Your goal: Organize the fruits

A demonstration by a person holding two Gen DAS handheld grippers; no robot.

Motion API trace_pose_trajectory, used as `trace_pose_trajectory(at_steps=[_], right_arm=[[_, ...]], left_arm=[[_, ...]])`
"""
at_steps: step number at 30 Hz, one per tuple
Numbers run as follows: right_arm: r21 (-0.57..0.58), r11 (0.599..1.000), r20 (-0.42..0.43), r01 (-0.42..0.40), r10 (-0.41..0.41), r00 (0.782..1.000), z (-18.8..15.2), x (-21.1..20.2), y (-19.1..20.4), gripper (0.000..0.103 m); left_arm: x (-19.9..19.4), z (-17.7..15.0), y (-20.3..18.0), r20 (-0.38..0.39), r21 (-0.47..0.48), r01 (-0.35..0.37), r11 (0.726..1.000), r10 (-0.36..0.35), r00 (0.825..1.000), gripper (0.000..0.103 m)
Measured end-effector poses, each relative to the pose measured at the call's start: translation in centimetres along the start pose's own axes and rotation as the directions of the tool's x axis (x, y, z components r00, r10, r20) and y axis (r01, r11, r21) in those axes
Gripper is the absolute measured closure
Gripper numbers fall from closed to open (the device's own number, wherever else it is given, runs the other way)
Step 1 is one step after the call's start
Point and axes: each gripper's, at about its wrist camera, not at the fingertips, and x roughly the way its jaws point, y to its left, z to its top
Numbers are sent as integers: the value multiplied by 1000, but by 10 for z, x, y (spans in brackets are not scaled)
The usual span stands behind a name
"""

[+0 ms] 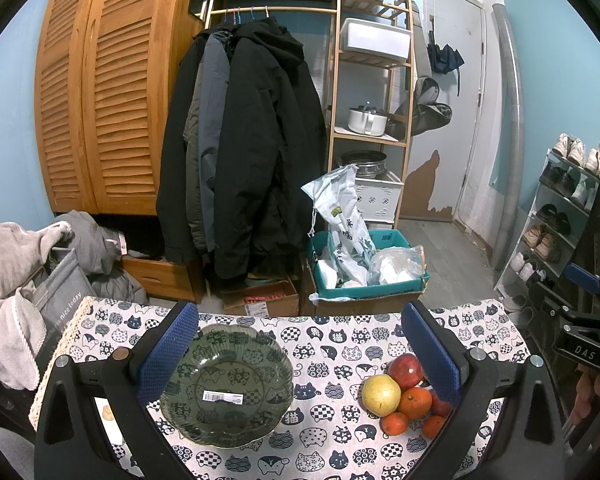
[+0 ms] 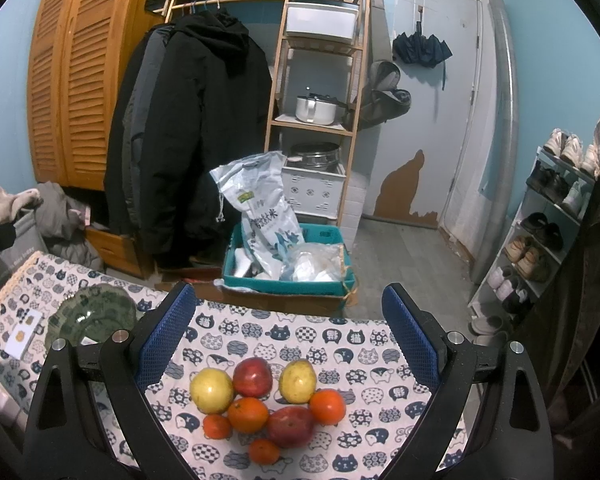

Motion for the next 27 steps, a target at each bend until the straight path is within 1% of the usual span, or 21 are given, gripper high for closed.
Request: trace_pose_trajectory(at_steps=[7,11,17,22,27], right_arm=[[0,1000,-7,1,-1,1000,6,1,-2,10],[7,1000,-24,7,-7,1000,6,5,-11,10],[11,1000,-81,28,-27,996,-6,21,-24,10],[5,999,-119,53,-52,992,-16,29,-31,10],[7,998,-173,68,-66,983,-29,40,-39,10]], left_arm=[[1,0,-1,-10,6,2,1000,-2,1000,1],[5,-3,-11,-28,17,8,1000,-7,1000,1],[26,-11,-19,-87,26,20,999,-18,996,1],[47,-22,-29,-153,28,39,999,-35,988,1],[66,-31,-36,-204,45,41,998,-31,979,1]])
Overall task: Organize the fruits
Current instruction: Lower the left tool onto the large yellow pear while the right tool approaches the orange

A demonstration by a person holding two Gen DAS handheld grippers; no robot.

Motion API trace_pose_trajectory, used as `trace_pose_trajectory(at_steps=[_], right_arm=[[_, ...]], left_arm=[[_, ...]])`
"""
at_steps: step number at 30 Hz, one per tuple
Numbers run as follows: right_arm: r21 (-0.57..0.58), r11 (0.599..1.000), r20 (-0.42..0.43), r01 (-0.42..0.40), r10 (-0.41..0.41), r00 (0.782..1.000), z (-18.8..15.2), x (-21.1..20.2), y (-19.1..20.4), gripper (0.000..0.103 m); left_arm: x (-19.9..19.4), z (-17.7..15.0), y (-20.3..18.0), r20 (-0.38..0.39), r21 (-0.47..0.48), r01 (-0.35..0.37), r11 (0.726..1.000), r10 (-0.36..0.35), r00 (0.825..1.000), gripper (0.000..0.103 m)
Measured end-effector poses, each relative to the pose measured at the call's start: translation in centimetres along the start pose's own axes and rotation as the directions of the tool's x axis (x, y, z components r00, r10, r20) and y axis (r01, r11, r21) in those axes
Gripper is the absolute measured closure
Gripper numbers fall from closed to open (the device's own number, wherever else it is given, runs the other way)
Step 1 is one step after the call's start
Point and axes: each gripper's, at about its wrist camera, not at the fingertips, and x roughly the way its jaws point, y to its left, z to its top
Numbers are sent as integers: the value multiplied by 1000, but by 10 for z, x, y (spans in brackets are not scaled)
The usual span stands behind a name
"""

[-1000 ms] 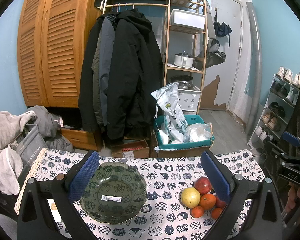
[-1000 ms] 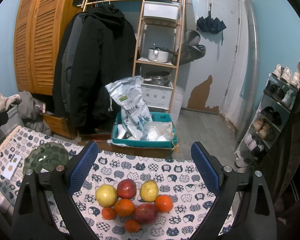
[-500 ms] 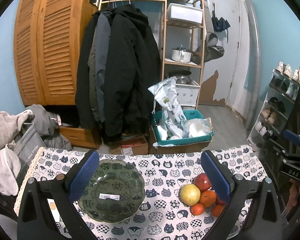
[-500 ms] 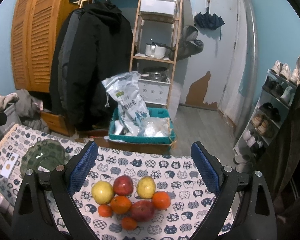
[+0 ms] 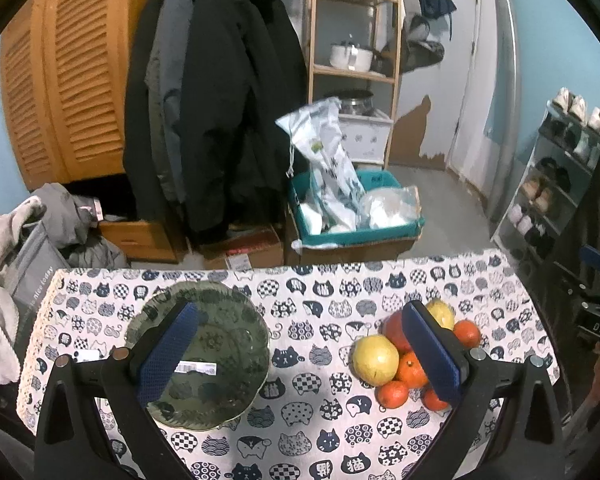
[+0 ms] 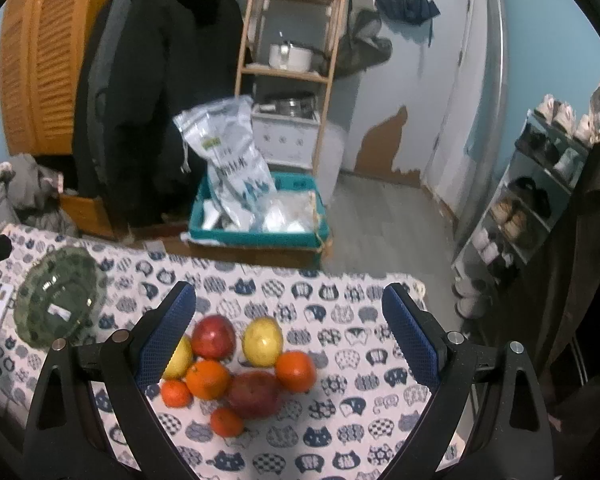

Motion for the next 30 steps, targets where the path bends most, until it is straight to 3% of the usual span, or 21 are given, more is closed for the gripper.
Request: trace_pose_trajectory(at_steps=[15,30], right_arm=[[59,998,-210,7,6,978,-39,55,-28,10],[137,991,-396,3,52,917,-72,119,-46,10]], left_arm=[[69,-22,-22,-183,21,31,999,-26,983,1],[151,-52,-54,-385,46,69,997,-46,922,1]])
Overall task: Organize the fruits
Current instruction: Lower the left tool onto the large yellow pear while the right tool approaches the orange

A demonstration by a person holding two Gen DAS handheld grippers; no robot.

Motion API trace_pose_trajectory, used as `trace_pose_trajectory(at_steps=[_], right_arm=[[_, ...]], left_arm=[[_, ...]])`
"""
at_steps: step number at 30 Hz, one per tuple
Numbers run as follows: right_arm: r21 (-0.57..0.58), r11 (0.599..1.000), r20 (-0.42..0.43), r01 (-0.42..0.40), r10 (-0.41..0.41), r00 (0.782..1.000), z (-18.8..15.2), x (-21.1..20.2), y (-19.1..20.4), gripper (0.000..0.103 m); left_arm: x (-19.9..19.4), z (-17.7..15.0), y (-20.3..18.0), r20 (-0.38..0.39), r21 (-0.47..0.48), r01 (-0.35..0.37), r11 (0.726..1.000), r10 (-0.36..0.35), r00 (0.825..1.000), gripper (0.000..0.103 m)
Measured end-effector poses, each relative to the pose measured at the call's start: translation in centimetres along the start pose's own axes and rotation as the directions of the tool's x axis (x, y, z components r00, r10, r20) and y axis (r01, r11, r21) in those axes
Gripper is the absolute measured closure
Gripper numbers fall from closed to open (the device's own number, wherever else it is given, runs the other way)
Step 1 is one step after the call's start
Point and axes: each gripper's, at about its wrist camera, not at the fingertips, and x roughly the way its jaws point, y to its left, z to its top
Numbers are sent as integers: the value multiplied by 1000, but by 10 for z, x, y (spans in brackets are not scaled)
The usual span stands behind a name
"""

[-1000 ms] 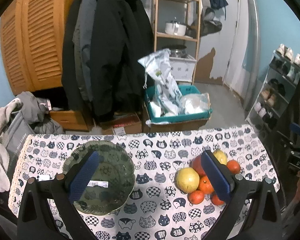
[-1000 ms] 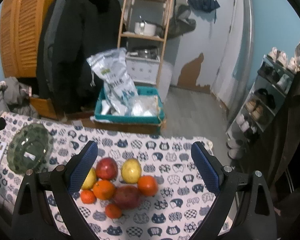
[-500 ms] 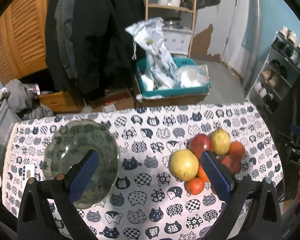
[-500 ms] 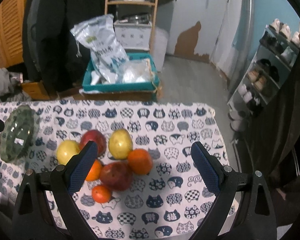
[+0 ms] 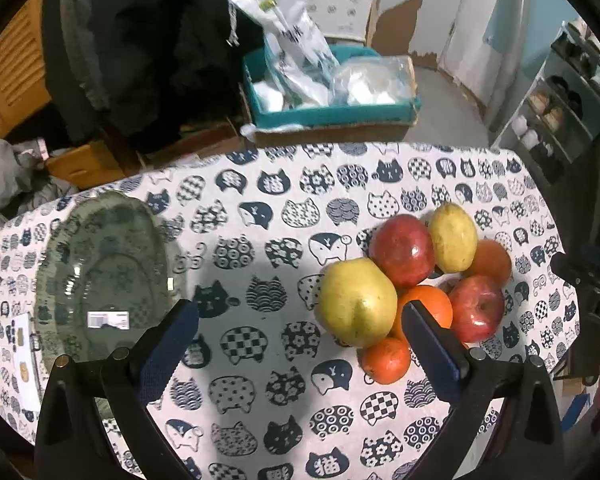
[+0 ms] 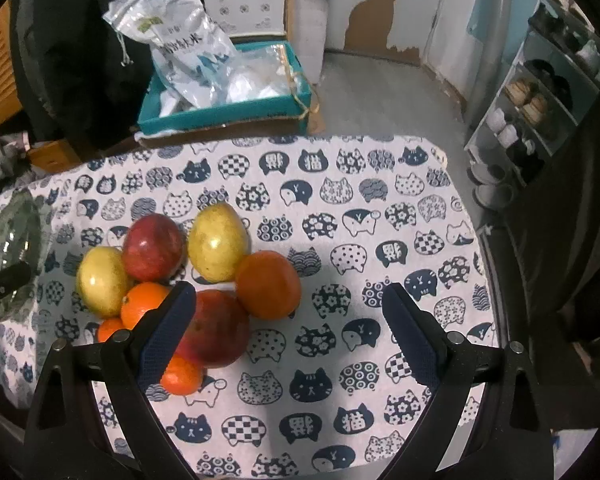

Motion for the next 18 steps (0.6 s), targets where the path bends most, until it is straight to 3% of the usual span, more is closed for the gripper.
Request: trace_pose_trajectory(at_steps=[13,18], right_arm=[[-13,999,-131,-41,39,991,10,50,-3,10],[6,994,-184,-106,105,977,16,71,-4,10]], left_arm=[[56,12,-20,-121,-8,52,999,-52,991,1],[70,14,-27,-147,9,54,999,-52,988,1]])
